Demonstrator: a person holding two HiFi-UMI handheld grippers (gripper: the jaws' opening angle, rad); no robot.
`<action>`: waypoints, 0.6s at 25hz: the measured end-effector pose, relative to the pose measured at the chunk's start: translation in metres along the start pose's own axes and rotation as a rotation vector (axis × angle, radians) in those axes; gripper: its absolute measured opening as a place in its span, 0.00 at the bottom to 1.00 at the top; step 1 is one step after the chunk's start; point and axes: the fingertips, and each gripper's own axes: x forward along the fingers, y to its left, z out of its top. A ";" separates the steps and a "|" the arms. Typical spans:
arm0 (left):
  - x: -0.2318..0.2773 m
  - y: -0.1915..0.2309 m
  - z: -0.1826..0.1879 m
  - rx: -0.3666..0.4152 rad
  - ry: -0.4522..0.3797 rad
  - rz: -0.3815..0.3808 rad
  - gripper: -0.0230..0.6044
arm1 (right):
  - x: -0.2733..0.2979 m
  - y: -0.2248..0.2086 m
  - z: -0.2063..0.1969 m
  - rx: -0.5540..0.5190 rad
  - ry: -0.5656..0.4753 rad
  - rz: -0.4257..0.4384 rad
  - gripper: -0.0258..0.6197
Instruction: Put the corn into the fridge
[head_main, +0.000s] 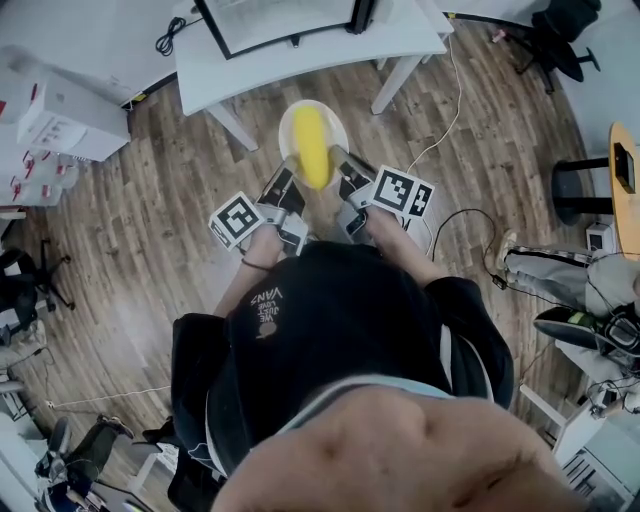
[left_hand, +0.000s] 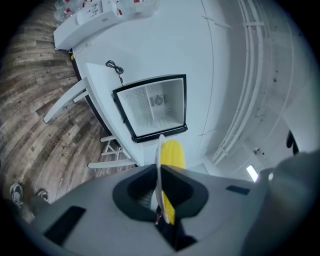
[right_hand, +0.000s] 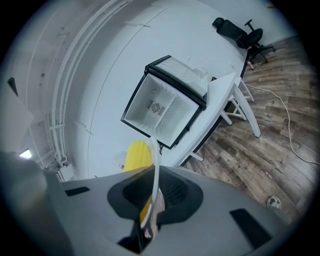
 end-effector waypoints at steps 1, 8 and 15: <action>0.004 0.001 0.002 0.002 -0.001 0.004 0.09 | 0.003 -0.002 0.004 0.000 0.002 0.002 0.09; 0.041 0.001 0.015 -0.005 -0.025 0.023 0.09 | 0.022 -0.015 0.038 -0.014 0.042 0.006 0.09; 0.077 -0.003 0.034 -0.002 -0.062 0.012 0.09 | 0.045 -0.022 0.073 -0.030 0.069 0.034 0.09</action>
